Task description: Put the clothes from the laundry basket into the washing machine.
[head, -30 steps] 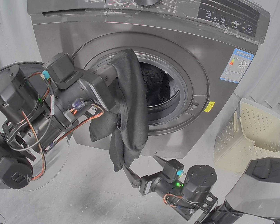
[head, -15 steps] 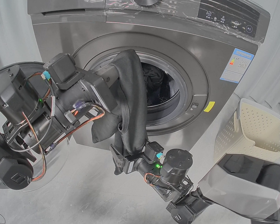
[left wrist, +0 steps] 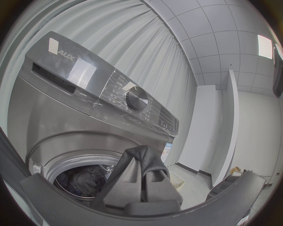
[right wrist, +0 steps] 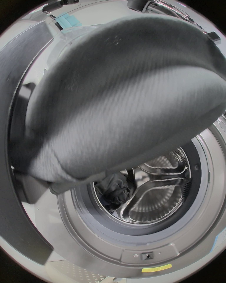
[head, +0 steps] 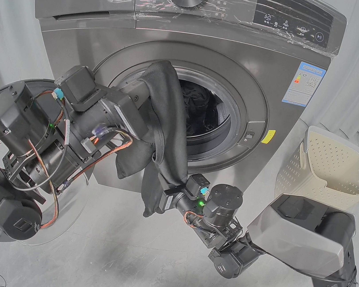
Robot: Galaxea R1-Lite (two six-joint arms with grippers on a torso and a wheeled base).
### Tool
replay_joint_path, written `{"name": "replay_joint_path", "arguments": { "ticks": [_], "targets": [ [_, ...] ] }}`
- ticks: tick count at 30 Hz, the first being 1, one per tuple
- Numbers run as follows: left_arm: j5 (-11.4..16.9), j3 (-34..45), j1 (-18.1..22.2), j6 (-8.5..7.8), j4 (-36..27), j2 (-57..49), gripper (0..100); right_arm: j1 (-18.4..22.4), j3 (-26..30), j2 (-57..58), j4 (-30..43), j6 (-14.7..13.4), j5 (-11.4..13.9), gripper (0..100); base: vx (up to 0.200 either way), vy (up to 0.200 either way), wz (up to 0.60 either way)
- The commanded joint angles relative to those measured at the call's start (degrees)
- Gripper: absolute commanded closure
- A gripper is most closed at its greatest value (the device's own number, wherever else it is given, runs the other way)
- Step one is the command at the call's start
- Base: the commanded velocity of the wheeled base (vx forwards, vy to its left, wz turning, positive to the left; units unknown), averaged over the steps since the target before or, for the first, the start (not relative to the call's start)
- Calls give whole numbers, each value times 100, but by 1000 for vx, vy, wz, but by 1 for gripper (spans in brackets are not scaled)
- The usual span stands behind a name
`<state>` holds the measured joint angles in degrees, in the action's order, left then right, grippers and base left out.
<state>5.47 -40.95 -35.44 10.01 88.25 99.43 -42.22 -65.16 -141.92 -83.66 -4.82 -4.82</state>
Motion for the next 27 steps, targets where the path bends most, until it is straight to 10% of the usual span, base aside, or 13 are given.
{"name": "replay_joint_path", "arguments": {
  "ticks": [1,10,23,27],
  "targets": [
    [-2,17,248,1,-27,15,100,135,276,446,-18,-2,-11,100,0,0,0],
    [59,430,916,-227,-730,-2,100,328,1348,1668,-54,-11,-19,100,0,0,0],
    [419,1502,854,-298,-633,806,100,143,1286,2292,-71,-90,-19,100,0,0,0],
    [455,1599,890,-561,-326,1132,100,100,1216,2327,-62,-90,-19,100,0,0,0]
  ]
}}
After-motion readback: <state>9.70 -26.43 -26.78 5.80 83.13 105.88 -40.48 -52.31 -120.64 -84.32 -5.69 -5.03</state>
